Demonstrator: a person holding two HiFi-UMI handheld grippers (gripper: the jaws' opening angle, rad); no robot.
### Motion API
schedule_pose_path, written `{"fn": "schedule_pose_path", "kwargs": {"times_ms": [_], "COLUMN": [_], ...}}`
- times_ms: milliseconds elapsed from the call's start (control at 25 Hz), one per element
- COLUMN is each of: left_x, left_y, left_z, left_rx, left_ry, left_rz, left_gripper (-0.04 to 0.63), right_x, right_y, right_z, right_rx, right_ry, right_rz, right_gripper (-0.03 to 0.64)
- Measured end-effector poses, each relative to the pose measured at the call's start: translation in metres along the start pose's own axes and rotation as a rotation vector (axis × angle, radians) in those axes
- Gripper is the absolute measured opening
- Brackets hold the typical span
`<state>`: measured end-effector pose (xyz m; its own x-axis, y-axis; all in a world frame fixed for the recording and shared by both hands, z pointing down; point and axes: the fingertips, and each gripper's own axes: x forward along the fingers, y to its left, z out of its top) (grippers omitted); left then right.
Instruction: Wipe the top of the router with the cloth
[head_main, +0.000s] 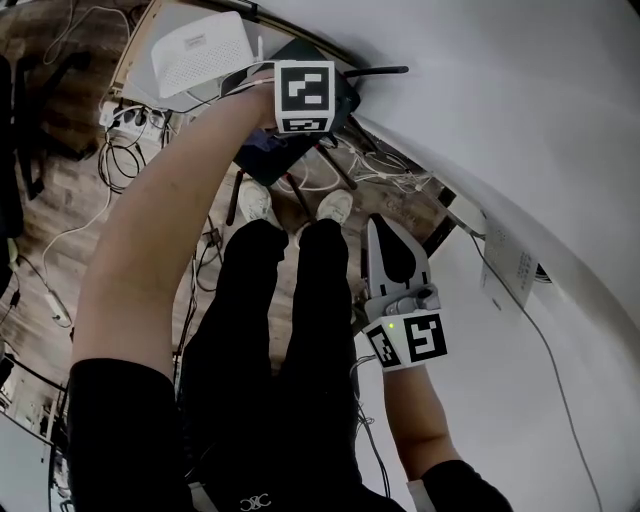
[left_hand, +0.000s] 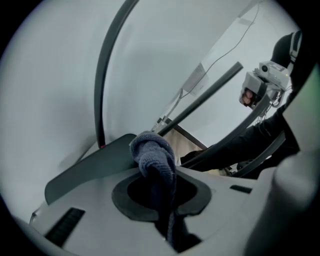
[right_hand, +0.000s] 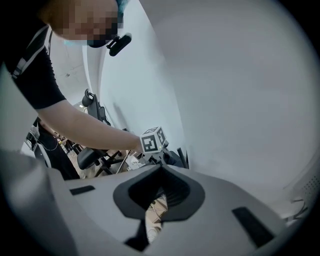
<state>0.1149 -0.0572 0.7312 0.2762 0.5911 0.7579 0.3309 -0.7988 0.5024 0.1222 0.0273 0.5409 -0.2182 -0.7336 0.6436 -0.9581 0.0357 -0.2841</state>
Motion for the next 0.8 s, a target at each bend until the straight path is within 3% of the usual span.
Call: {"fn": "schedule_pose_path", "kwargs": {"times_ms": [640, 800], "left_x": [-0.001, -0.005], "left_y": [0.037, 0.046], "left_z": [0.031, 0.034], "left_rx": [-0.091, -0.166], "left_ry": [-0.105, -0.163], "left_rz": [0.094, 0.1], "left_gripper": [0.051, 0.051], "right_x": [-0.003, 0.0], "right_y": [-0.01, -0.011], "right_z": [-0.008, -0.009], "right_rx": [0.031, 0.03], "right_ry": [0.002, 0.004], "right_rz": [-0.027, -0.021], "right_gripper": [0.0, 0.0]}}
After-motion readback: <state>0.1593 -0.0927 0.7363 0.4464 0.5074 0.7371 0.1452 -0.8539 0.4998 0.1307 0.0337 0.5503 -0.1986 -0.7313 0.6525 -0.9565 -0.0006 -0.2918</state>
